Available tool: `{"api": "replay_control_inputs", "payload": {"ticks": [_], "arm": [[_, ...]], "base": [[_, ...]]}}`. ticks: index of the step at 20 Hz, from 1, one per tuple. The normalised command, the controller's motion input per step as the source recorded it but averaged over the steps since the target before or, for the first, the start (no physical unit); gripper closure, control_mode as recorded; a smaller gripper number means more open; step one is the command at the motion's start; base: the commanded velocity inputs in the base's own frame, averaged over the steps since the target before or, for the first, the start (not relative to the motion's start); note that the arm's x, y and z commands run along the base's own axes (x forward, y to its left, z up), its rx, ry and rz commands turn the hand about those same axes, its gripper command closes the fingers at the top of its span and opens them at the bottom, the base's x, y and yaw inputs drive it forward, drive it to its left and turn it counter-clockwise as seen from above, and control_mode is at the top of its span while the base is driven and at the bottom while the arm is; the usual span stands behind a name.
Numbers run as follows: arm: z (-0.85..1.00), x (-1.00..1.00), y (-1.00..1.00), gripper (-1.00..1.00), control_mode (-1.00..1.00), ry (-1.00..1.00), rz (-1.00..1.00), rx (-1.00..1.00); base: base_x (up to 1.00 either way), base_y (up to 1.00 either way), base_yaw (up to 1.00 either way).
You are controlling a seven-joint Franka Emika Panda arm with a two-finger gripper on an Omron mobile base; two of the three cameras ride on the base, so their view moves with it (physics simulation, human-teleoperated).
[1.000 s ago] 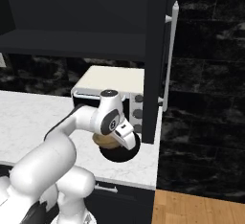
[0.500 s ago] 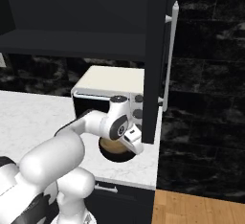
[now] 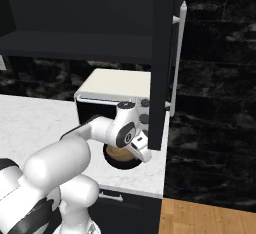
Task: Pick up the bowls on the counter and stack them on top of one another in the open cabinet. Place the smaller bowl on top of the larger bowl.
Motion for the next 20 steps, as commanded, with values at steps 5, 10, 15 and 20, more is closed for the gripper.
{"api": "replay_control_inputs", "payload": {"ticks": [5, 10, 15, 20], "arm": [[-0.03, 0.01, 0.01, 1.0, -1.0, -0.01, 0.0, 0.0], [-0.06, 0.0, 0.02, 1.0, -1.0, -0.01, 0.0, 0.0], [0.0, 0.0, 0.0, 1.0, -1.0, 0.0, 0.0, 0.0], [0.0, 0.0, 0.0, -1.0, -1.0, 0.0, 0.0, 0.0]], "base": [[0.0, 0.0, 0.0], [0.0, 0.0, 0.0], [0.0, 0.0, 0.0], [0.0, 0.0, 0.0]]}}
